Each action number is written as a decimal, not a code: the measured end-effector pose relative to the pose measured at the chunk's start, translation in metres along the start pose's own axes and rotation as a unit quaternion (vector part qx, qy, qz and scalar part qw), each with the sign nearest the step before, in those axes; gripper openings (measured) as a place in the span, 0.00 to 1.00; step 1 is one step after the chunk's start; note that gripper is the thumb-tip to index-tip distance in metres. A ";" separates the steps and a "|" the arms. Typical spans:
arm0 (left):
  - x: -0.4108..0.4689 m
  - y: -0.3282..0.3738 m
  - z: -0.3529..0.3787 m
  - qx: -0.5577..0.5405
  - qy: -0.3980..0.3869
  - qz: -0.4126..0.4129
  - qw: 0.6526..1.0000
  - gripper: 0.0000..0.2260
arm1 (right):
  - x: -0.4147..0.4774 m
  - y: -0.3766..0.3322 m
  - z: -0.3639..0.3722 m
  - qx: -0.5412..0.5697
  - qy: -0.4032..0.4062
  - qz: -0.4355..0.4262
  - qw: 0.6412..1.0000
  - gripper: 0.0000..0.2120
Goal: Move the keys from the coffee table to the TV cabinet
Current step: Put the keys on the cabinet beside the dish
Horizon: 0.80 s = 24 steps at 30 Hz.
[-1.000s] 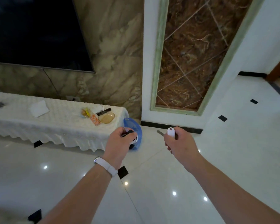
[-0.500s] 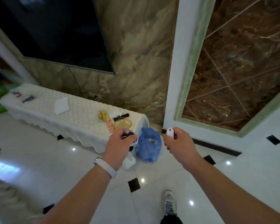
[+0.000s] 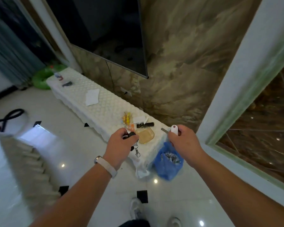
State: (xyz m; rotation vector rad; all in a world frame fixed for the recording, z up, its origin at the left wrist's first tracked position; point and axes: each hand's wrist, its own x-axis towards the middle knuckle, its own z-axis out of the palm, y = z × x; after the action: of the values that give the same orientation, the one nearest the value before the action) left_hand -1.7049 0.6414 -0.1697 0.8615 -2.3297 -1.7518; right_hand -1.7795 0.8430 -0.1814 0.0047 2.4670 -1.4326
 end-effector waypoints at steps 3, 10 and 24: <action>0.031 -0.006 -0.008 -0.013 0.014 -0.016 1.000 0.07 | 0.028 -0.011 0.020 0.019 -0.014 0.006 1.000 0.04; 0.121 -0.030 -0.020 -0.022 -0.010 -0.031 0.999 0.04 | 0.090 -0.019 0.063 -0.033 -0.002 0.020 0.999 0.07; 0.309 -0.134 0.001 0.045 -0.095 -0.097 0.990 0.05 | 0.234 0.020 0.181 -0.091 -0.029 0.092 0.991 0.12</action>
State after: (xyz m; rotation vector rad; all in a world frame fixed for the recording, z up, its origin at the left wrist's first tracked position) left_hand -1.9131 0.4664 -0.3691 1.0086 -2.5380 -1.8932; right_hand -1.9568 0.6663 -0.3412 0.1453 2.4675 -1.1136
